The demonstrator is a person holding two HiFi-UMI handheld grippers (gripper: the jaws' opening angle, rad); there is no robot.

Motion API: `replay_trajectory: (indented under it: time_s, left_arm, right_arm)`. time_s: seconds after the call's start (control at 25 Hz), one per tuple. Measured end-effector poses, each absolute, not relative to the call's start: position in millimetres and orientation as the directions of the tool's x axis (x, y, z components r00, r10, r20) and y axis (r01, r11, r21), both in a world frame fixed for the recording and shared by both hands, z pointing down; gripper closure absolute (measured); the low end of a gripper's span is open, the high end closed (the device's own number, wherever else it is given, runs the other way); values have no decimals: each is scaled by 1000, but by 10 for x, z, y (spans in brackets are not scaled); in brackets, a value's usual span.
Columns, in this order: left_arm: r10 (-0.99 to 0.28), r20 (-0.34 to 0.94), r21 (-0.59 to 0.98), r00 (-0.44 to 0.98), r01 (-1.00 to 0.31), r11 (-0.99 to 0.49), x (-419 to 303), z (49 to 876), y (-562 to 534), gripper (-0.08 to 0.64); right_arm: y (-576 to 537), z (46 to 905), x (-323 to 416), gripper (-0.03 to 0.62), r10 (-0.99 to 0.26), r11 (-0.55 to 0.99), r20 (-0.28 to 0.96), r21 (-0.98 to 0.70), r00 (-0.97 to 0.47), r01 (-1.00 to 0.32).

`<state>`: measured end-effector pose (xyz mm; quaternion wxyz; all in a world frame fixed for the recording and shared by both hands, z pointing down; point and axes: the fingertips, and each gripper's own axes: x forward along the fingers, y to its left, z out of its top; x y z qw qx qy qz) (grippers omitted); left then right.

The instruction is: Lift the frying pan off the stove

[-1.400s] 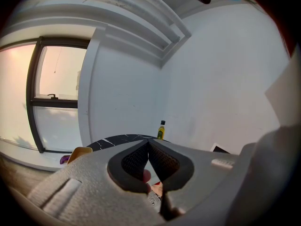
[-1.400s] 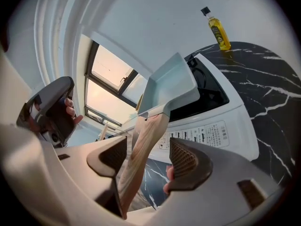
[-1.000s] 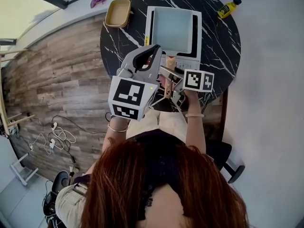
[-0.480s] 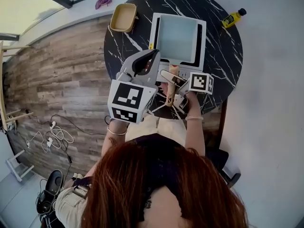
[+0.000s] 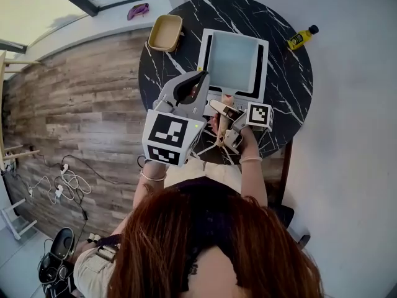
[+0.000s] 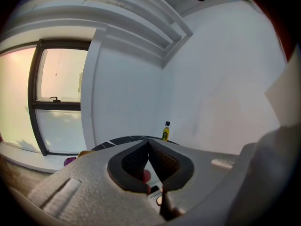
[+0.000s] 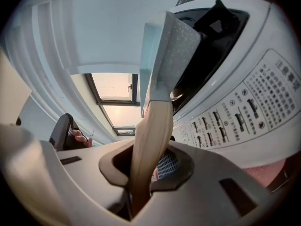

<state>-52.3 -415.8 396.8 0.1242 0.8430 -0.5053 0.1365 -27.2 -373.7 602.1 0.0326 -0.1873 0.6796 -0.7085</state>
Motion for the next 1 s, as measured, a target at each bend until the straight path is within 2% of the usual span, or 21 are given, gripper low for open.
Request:
replay_trajectory:
  time_s: [0.2, 0.52, 0.64, 1.0]
  left_arm:
    - [-832, 329, 64, 446, -890, -452, -571, 3850, -4112, 548]
    - [-850, 302, 58, 431, -898, -435, -718, 3738, -4029, 547]
    - [-854, 294, 56, 430, -900, -433, -758, 3695, -3955, 546]
    - [-846, 246, 61, 474, -878, -474, -763, 3529, -3751, 548]
  right_arm:
    - [-3693, 6025, -270, 529, -305, -69, 268, -963, -914, -259]
    - [-3630, 5917, -315, 531, -315, -37, 250, -967, -916, -251]
    - [-3587, 5915, -273, 531, -326, -29, 286, -956, -901, -293]
    - [-3395, 5716, -260, 529, -349, 11, 307, -943, -885, -332]
